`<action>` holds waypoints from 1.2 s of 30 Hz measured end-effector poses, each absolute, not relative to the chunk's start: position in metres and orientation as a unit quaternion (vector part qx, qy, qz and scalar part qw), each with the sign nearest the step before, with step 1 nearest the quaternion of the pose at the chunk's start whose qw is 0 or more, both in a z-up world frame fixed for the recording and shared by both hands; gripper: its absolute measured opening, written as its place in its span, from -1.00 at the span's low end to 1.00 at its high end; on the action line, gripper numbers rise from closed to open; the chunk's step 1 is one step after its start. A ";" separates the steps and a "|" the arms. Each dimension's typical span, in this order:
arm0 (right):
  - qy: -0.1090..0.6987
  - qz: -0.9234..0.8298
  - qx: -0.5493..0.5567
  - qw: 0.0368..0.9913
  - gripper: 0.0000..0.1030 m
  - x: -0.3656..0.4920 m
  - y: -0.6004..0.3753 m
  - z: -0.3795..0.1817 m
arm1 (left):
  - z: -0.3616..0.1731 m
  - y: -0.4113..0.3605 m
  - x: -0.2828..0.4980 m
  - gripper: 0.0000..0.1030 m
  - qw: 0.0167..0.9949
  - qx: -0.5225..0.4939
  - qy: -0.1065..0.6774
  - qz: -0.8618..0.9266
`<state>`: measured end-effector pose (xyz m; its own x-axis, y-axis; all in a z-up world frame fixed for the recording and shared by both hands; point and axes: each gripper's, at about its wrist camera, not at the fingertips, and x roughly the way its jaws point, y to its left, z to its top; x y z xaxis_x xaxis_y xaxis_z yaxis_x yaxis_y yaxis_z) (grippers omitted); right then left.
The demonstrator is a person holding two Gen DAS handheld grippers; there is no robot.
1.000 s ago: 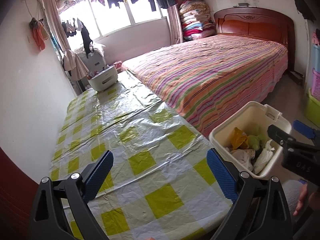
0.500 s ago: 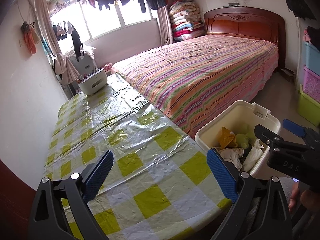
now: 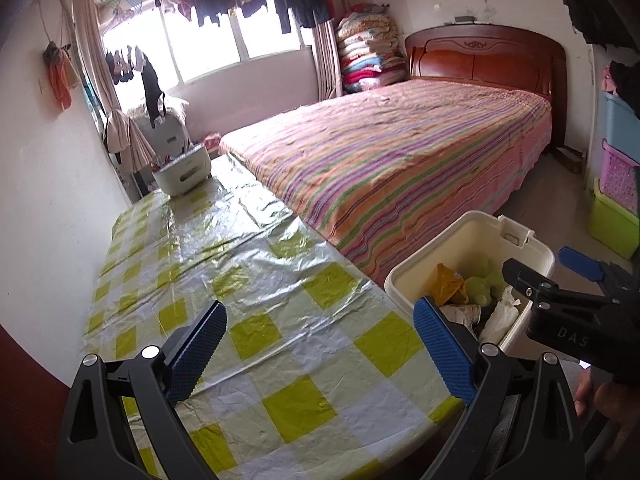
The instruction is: Collect trash
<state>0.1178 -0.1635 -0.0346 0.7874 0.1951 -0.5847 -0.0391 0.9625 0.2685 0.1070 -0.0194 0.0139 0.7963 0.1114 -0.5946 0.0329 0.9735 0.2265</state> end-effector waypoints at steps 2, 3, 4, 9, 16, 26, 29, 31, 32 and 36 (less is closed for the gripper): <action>0.320 0.064 0.121 0.938 0.87 0.118 -0.162 -0.034 | 0.012 -0.019 0.107 0.79 0.940 0.114 0.321 0.022; 0.320 0.065 0.120 0.937 0.87 0.118 -0.162 -0.035 | 0.012 -0.019 0.107 0.79 0.940 0.115 0.321 0.024; 0.320 0.065 0.119 0.938 0.87 0.118 -0.161 -0.035 | 0.011 -0.018 0.107 0.78 0.940 0.116 0.321 0.027; 0.320 0.066 0.117 0.938 0.87 0.118 -0.159 -0.035 | 0.009 -0.014 0.108 0.78 0.938 0.114 0.327 0.035; 0.321 0.066 0.117 0.938 0.87 0.118 -0.157 -0.035 | 0.006 -0.009 0.111 0.78 0.936 0.106 0.334 0.037; 0.320 0.066 0.117 0.938 0.87 0.119 -0.157 -0.036 | 0.005 -0.008 0.110 0.78 0.935 0.102 0.338 0.036; 0.320 0.066 0.117 0.938 0.87 0.120 -0.156 -0.037 | 0.006 -0.008 0.109 0.78 0.935 0.100 0.339 0.036; 0.321 0.067 0.116 0.938 0.87 0.120 -0.156 -0.037 | 0.006 -0.007 0.109 0.78 0.935 0.100 0.338 0.037; 0.322 0.067 0.116 0.937 0.87 0.120 -0.155 -0.037 | 0.006 -0.008 0.109 0.78 0.935 0.101 0.339 0.036; 0.323 0.069 0.114 0.937 0.87 0.120 -0.155 -0.040 | 0.004 -0.009 0.110 0.78 0.934 0.103 0.340 0.038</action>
<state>0.1198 -0.1547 -0.0402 0.7824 0.2029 -0.5889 -0.0554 0.9644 0.2586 0.1096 -0.0087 0.0044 0.7655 0.1403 -0.6279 0.0000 0.9759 0.2180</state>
